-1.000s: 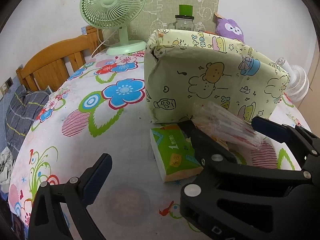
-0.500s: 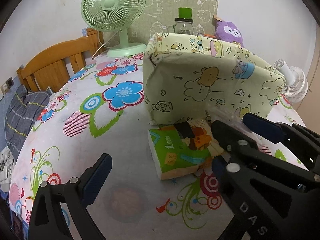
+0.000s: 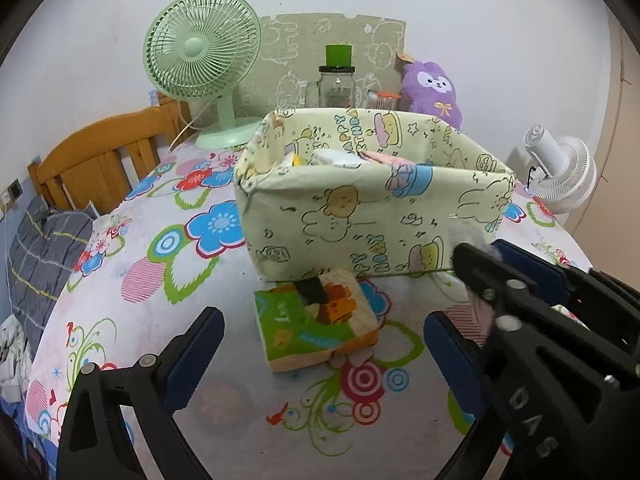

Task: Organize soft objects
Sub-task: 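Grasp the clear plastic bag with the right tool while the left tool approaches the green tissue pack, then grasp the green tissue pack with the left tool while the right tool holds the bag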

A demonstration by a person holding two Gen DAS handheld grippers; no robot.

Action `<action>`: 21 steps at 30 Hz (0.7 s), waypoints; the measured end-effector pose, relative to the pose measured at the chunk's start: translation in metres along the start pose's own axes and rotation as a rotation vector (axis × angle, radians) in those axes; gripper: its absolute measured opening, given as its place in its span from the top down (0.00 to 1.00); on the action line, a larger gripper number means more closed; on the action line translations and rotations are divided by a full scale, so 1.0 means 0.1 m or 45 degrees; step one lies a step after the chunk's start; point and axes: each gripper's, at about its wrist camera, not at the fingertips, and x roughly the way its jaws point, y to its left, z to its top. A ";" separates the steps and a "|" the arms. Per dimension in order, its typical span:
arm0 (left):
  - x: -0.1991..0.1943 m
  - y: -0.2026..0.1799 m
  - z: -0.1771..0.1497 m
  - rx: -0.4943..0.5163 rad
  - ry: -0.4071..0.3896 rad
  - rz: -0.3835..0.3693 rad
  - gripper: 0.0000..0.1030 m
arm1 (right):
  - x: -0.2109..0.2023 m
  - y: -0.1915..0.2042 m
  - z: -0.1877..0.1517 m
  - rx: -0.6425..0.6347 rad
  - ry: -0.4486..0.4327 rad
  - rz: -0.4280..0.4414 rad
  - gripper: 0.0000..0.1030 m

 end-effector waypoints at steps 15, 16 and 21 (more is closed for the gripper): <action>0.22 0.06 0.03 -0.042 0.065 0.036 0.02 | 0.08 -0.06 0.01 0.076 -0.027 -0.036 0.77; 0.24 0.07 0.03 -0.042 0.069 0.035 0.02 | 0.11 -0.03 0.01 0.068 -0.023 -0.040 0.77; 0.34 0.11 0.03 -0.059 0.097 0.029 0.02 | 0.25 -0.02 0.01 0.075 0.014 -0.037 0.70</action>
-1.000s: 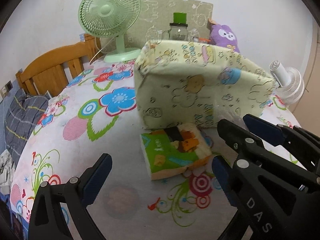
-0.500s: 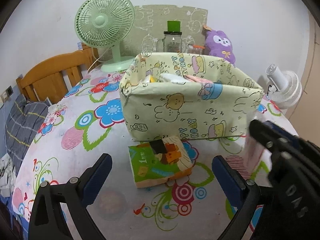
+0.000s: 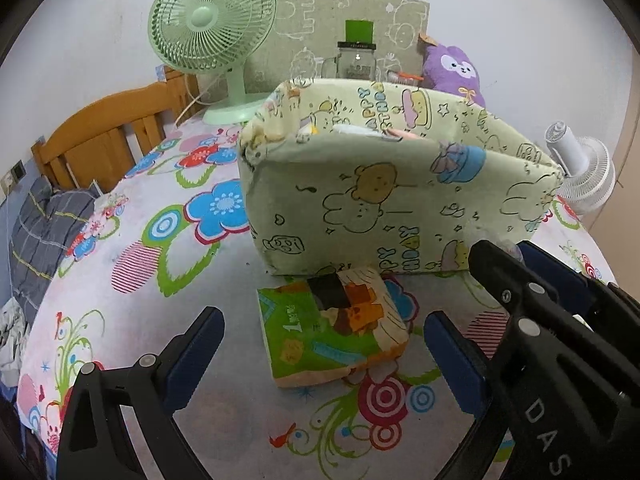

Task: Organize soft objects
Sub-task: 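Grasp the green tissue pack with the left tool while the right tool holds the bag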

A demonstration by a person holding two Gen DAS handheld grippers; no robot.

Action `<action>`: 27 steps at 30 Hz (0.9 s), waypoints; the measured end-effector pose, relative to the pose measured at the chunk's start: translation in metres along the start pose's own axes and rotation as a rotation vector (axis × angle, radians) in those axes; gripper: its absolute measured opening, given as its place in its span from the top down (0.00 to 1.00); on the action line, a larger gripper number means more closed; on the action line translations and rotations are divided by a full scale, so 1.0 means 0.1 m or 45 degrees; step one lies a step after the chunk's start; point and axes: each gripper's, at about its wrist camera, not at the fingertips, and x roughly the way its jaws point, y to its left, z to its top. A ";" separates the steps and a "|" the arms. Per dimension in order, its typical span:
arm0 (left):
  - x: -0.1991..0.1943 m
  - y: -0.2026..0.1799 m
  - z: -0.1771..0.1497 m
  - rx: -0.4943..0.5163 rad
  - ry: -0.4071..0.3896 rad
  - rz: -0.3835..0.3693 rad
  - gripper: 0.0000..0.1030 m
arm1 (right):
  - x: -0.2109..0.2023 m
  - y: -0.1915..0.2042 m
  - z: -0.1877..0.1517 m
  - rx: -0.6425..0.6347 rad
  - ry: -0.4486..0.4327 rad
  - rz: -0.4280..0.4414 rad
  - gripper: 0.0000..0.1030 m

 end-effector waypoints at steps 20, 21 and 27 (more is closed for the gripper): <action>0.02 0.02 -0.04 -0.016 0.020 -0.023 0.34 | 0.05 0.05 -0.02 -0.016 0.011 0.004 0.70; -0.01 0.02 -0.04 -0.014 0.013 -0.024 0.34 | 0.04 0.05 -0.02 -0.016 0.010 0.005 0.71; -0.16 -0.02 -0.04 -0.005 -0.024 -0.025 0.34 | -0.10 0.03 -0.02 0.001 -0.013 0.016 0.76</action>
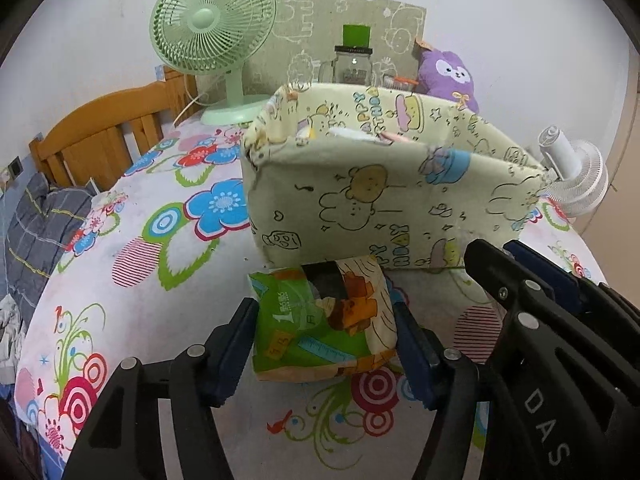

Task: Organize soft objects
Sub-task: 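Grasp the green tissue pack with the left tool while the right tool holds the bag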

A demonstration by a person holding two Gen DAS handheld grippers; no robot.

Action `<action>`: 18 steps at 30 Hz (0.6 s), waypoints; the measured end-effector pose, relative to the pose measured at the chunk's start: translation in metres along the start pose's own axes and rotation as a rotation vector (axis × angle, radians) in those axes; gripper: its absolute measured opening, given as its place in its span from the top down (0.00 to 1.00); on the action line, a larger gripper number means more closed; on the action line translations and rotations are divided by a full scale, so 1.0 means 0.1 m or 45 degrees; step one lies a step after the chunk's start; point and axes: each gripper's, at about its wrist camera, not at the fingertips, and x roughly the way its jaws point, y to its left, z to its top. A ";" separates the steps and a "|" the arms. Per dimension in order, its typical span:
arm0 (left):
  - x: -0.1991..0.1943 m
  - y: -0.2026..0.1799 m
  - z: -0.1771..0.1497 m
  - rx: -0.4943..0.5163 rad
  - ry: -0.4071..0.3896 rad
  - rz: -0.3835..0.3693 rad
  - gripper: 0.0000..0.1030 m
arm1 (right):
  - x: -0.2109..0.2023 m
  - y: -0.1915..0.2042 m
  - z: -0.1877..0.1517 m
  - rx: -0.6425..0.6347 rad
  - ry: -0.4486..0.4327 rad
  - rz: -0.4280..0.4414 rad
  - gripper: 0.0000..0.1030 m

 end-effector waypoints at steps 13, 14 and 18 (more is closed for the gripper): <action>-0.38 -0.09 0.03 0.031 -0.091 0.005 0.34 | -0.32 -0.08 0.05 0.049 -0.054 0.050 0.85; -0.40 -0.10 0.03 0.035 -0.098 0.004 0.34 | -0.34 -0.08 0.06 0.052 -0.058 0.054 0.85; -0.51 -0.14 0.06 0.045 -0.123 0.002 0.34 | -0.45 -0.12 0.08 0.066 -0.080 0.064 0.86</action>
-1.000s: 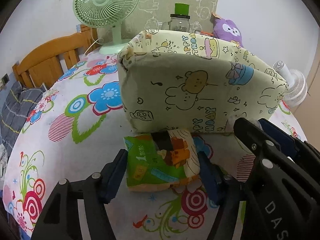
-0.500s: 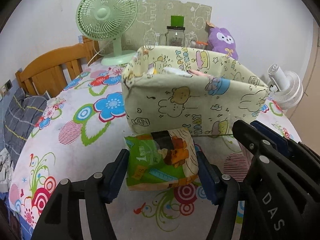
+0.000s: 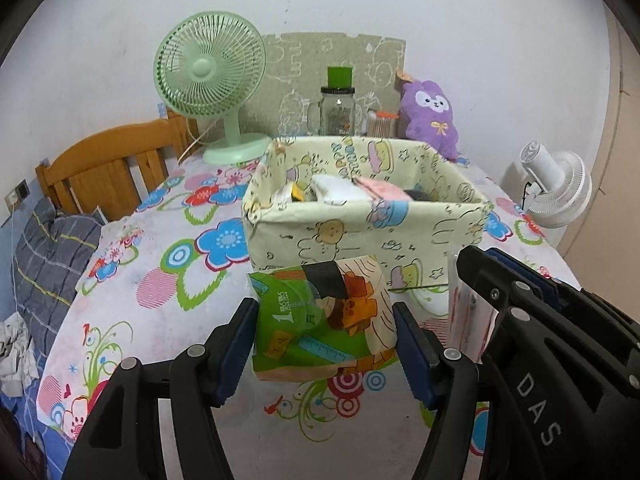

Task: Organize soft objects
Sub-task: 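Grasp the green tissue pack with the left tool while the right tool holds the bag, then lift and carry the tissue pack and plastic bag over the fabric box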

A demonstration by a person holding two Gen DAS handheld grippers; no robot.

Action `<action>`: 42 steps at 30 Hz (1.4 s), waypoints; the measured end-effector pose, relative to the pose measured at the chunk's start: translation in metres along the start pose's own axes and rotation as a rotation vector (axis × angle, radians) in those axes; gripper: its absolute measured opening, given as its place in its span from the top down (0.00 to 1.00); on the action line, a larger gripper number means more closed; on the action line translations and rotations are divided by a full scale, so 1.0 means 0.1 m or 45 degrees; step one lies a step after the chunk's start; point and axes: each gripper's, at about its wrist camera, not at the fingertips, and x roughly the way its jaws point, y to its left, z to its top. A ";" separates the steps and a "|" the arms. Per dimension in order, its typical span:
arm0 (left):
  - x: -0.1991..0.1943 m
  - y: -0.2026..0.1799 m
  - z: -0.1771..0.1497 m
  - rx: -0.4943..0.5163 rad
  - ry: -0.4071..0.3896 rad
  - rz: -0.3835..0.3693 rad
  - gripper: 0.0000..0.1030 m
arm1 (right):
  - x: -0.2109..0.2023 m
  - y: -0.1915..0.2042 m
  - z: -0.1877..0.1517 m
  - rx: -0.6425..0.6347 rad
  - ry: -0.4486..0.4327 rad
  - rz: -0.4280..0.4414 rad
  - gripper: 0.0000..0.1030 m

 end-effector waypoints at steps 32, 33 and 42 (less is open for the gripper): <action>-0.73 -0.18 0.26 0.019 -0.141 -0.028 0.34 | -0.73 -0.01 0.30 0.012 -0.090 0.003 0.87; -0.75 -0.18 0.28 0.019 -0.145 -0.028 0.34 | -0.74 -0.01 0.31 0.013 -0.092 0.003 0.87; -0.83 -0.17 0.40 0.023 -0.183 -0.035 0.34 | -0.82 0.02 0.43 0.012 -0.119 0.007 0.87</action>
